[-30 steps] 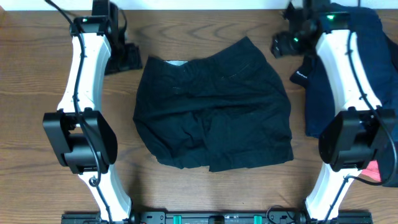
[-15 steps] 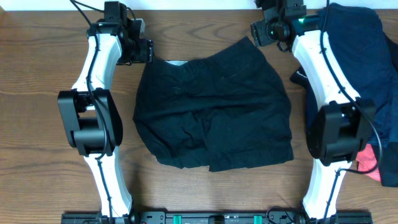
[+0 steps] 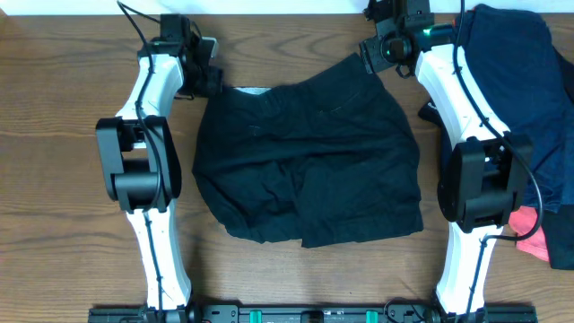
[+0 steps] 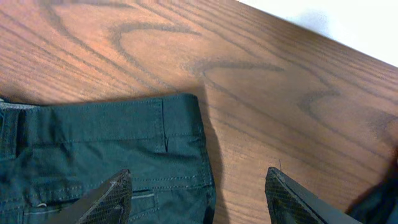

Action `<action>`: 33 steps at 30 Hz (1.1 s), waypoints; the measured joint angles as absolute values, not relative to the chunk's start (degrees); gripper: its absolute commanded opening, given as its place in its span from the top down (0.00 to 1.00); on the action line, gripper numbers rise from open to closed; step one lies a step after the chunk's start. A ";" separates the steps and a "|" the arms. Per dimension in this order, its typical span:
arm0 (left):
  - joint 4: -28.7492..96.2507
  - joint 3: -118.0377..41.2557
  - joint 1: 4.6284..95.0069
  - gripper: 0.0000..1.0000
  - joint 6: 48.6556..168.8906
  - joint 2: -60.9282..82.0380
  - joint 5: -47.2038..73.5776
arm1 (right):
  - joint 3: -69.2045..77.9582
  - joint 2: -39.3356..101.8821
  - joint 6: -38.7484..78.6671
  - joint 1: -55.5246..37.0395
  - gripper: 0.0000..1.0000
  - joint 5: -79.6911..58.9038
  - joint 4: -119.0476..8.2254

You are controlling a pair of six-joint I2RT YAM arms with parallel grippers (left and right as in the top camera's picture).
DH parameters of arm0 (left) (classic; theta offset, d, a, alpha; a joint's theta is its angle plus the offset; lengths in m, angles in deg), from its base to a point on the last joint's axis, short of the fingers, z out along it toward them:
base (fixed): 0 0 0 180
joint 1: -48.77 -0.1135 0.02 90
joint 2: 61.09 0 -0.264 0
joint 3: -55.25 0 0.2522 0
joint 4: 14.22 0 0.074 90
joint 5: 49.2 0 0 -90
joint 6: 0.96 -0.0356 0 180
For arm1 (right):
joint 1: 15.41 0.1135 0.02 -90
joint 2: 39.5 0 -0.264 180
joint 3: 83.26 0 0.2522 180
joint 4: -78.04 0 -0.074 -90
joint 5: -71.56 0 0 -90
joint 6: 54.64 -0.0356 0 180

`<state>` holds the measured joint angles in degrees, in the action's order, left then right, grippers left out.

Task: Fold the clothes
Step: 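Grasp both waistband corners of the shorts with left and right grippers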

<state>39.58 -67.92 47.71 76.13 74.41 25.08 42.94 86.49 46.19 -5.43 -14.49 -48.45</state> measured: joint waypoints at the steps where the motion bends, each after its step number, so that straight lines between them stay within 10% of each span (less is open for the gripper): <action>1: 39.58 -67.92 47.71 0.46 76.11 74.74 25.10 | 42.94 86.49 46.19 -5.43 0.34 -14.51 -48.71; 7: 40.17 -67.92 47.71 0.47 75.67 75.20 24.79 | 42.94 86.49 46.21 -5.43 0.41 -14.64 -50.96; 13: 43.07 -67.94 47.73 0.94 75.56 75.20 24.20 | 42.94 87.35 46.08 -5.43 0.42 -14.49 -54.37; 33: 46.05 -68.16 47.75 0.94 75.76 75.20 24.16 | 42.94 98.36 41.18 -5.43 0.42 -5.73 -63.82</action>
<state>46.05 -68.16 47.75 75.76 75.20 24.16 42.94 98.36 41.18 -5.43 -5.73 -63.82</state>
